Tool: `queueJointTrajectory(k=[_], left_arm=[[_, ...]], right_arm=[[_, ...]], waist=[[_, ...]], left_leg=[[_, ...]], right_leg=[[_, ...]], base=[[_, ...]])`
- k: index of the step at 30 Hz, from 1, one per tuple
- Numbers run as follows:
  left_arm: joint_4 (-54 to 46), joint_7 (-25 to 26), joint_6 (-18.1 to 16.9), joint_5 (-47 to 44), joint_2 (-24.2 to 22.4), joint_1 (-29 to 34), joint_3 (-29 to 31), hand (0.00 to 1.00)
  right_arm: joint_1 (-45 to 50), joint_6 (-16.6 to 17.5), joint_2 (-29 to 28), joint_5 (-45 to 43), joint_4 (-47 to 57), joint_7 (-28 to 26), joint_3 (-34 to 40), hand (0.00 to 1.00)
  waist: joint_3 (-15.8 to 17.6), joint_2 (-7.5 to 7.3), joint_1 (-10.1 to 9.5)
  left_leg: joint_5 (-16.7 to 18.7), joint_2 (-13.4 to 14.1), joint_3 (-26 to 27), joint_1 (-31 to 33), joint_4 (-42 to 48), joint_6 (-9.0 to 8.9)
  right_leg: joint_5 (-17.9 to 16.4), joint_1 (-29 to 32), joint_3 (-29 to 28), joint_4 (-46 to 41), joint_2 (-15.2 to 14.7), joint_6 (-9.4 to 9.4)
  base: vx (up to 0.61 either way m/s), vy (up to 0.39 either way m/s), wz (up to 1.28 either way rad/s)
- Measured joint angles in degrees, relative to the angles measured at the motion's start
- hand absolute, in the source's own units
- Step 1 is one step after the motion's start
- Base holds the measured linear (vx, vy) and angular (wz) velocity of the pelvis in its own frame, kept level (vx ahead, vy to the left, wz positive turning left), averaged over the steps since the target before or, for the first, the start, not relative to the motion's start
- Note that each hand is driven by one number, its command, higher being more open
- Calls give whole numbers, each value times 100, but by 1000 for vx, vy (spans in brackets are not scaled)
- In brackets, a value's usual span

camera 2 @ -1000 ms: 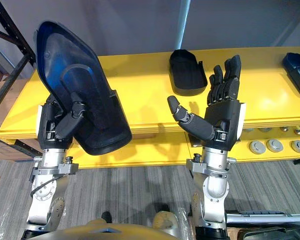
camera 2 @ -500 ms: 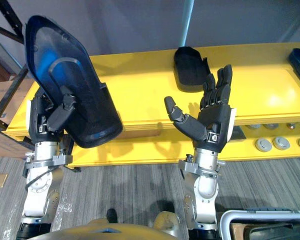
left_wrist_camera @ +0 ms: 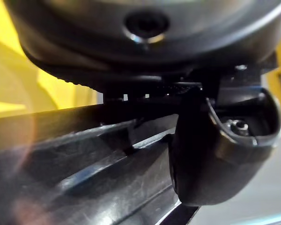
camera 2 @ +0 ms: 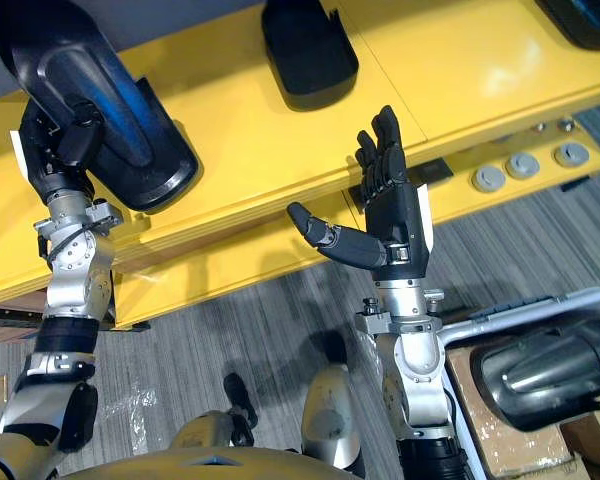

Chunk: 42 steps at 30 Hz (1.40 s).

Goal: Walk over and take three plastic housings, then place them on the shelf

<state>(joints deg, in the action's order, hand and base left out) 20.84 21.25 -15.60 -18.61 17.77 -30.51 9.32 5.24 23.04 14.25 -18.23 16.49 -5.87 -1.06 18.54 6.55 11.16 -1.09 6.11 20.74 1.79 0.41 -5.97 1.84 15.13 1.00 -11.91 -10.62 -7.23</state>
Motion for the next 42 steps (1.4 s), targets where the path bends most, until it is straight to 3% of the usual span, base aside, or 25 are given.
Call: queueJointTrajectory(k=[6,15,16,22,25,42], left_arm=[[355,-55,51,-461,351,-499,185,0],[684,-735,994,-1092,726,-790,204,0],[737,-818,1099,-1148,835,-842,170,100],[1081,-938,1645,-1247,1145,-1192,-69,100],[1144,-916,1745,-1112,1263,-1247,-79,100],[1602,-588,1825,-751,1373,-1470,-271,100]], right_arm=[[89,-122,176,-127,307,-276,-272,100],[161,-132,194,-124,799,-309,-535,100],[159,-132,200,-124,803,-303,-544,100],[129,-145,329,-124,803,-218,-672,100],[123,-145,340,-123,803,-201,-748,100],[287,-201,352,-262,803,-137,-981,100]], waist=[[233,26,103],[371,12,38],[371,12,37],[466,15,52],[466,15,80],[466,14,189]], left_leg=[[16,-37,167,96,41,21],[174,44,276,248,349,27],[174,38,291,272,352,27],[200,54,343,296,436,17],[212,55,354,296,448,20],[371,77,495,236,648,25]], right_leg=[[-208,369,-167,-464,-28,-4],[-265,502,-252,-633,-38,-11],[-265,548,-271,-659,-40,-11],[-265,585,-285,-702,-46,-9],[-265,584,-292,-701,-47,-10],[-188,468,-459,-599,-30,-105]], base=[[-9,-9,-8],[-2,-1,-1],[0,0,0],[11,-5,-2],[10,-3,-1],[6,-5,-3]])
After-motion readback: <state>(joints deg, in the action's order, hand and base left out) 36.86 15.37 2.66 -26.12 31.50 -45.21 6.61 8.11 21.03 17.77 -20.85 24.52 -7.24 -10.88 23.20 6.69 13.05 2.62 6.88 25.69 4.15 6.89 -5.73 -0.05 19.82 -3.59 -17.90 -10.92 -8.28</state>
